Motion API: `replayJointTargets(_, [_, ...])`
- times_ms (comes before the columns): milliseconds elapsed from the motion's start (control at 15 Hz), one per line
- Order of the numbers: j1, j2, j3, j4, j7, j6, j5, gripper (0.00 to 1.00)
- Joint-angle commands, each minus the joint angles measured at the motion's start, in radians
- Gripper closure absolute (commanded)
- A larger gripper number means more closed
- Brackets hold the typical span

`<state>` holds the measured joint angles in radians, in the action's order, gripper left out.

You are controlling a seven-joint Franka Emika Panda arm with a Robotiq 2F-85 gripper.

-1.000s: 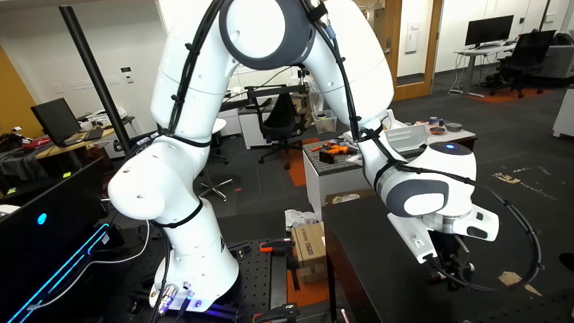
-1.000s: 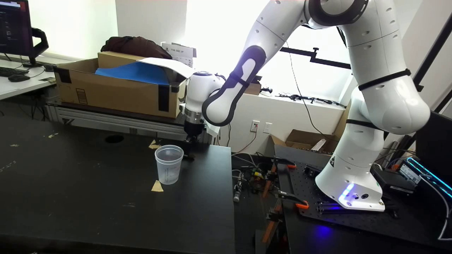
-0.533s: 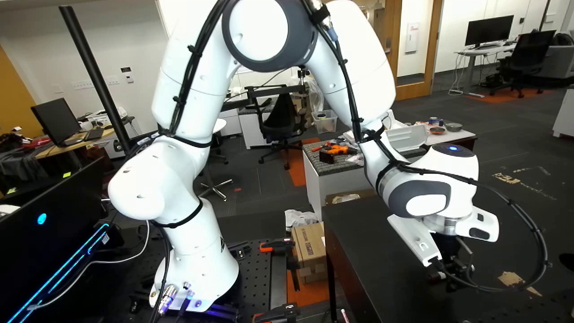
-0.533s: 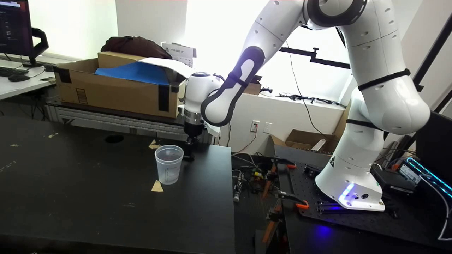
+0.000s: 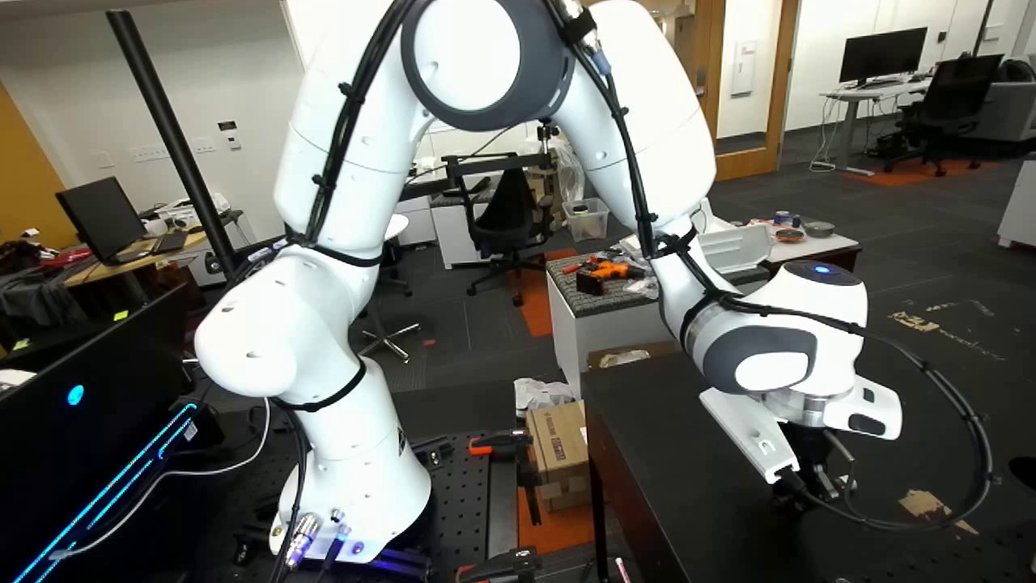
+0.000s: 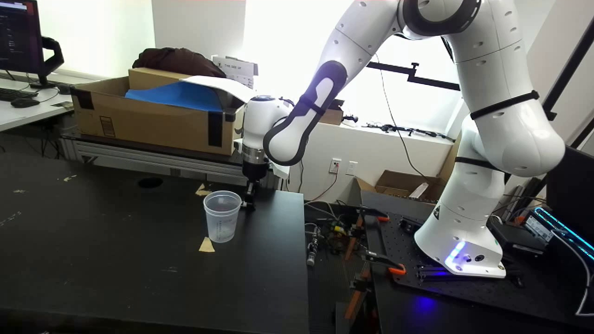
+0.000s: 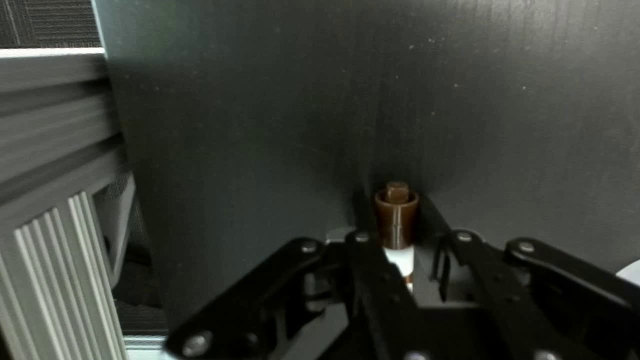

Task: Put the black marker in the cup

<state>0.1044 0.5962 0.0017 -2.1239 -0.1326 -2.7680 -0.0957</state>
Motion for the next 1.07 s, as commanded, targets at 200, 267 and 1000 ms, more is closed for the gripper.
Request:
replayJointTargets(200, [0.009,0.0,-0.001,0.025,-0.028,0.04,0.008,0.95])
replayJointTargets(267, [0.004,-0.009,-0.006,0.018,-0.02,0.036,0.007,0.95])
replayJointTargets(1000, [-0.064,-0.251,-0.073,-0.145,0.064,-0.028,-0.031,0.95])
